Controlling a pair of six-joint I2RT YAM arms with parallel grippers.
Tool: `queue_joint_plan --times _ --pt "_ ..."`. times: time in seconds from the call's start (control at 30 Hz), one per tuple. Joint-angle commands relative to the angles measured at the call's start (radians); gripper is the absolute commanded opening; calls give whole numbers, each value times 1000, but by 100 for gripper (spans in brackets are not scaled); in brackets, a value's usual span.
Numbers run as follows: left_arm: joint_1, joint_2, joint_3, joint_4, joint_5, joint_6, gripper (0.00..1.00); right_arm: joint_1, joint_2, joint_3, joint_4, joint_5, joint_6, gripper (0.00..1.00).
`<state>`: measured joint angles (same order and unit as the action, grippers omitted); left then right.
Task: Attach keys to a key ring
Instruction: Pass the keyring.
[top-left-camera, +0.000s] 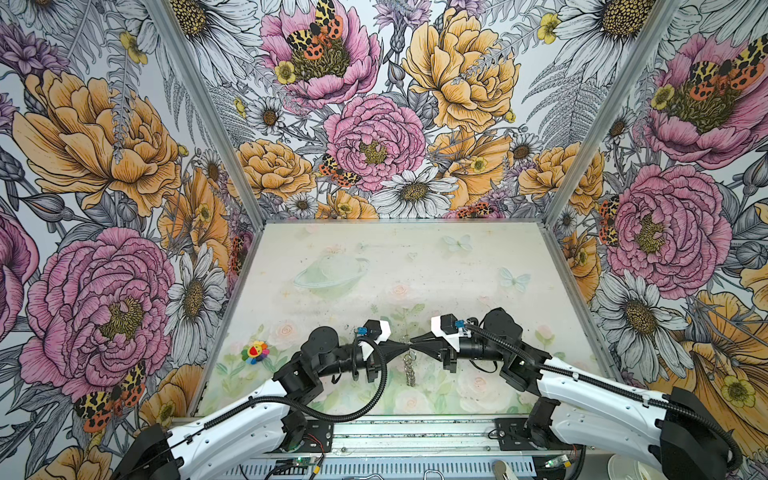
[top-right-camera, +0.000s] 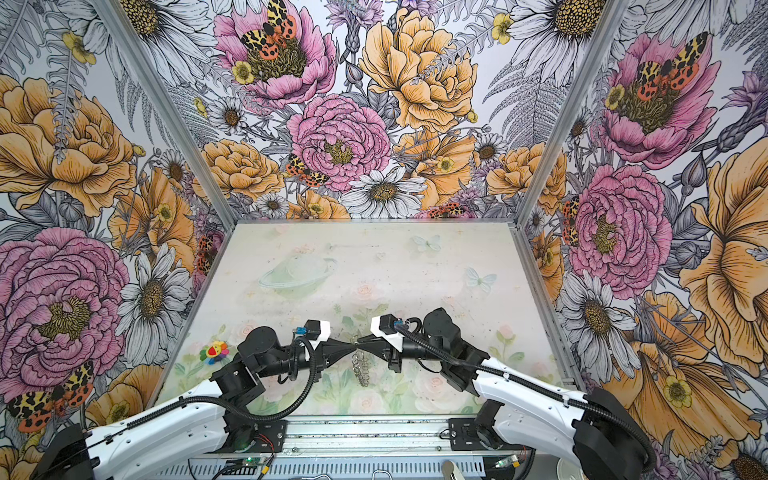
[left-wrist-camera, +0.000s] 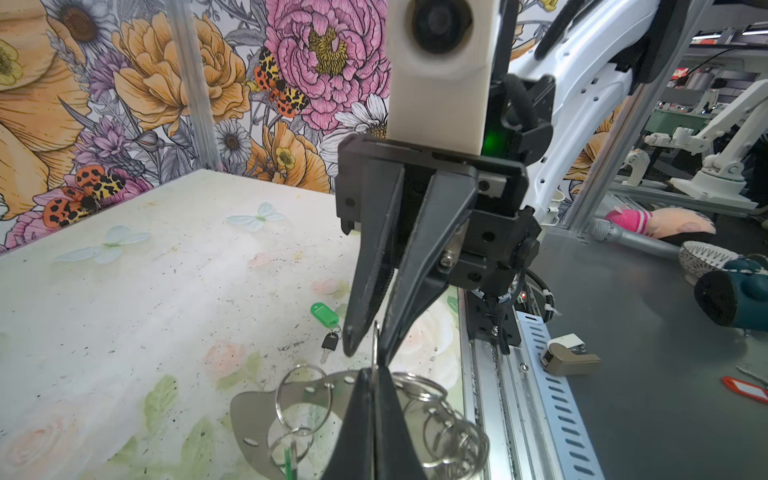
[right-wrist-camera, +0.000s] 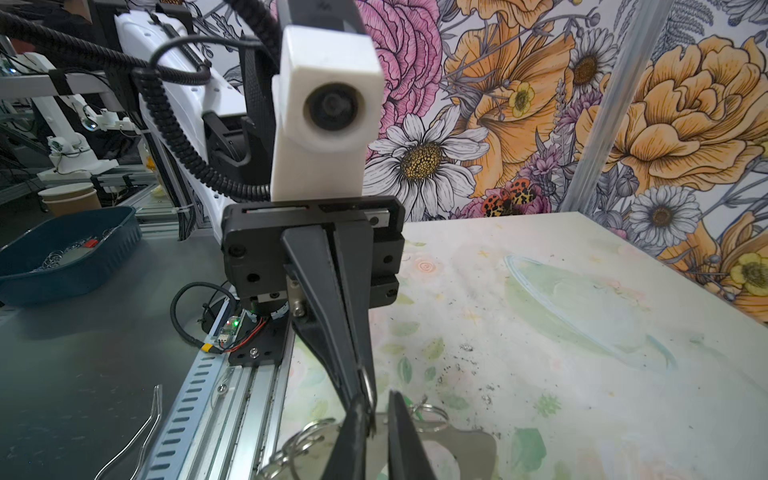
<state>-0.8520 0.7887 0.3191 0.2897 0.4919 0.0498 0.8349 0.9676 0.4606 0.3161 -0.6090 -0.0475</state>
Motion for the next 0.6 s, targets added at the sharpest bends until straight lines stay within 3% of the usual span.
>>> queue_joint_plan --times 0.0,0.1,0.57 --pt "-30 28 53 -127 -109 96 0 6 -53 83 -291 100 -151 14" --pt "-35 47 70 -153 -123 117 0 6 -57 105 -376 118 -184 15" --pt "-53 73 90 -186 -90 139 0 9 -8 140 -399 58 -193 15"
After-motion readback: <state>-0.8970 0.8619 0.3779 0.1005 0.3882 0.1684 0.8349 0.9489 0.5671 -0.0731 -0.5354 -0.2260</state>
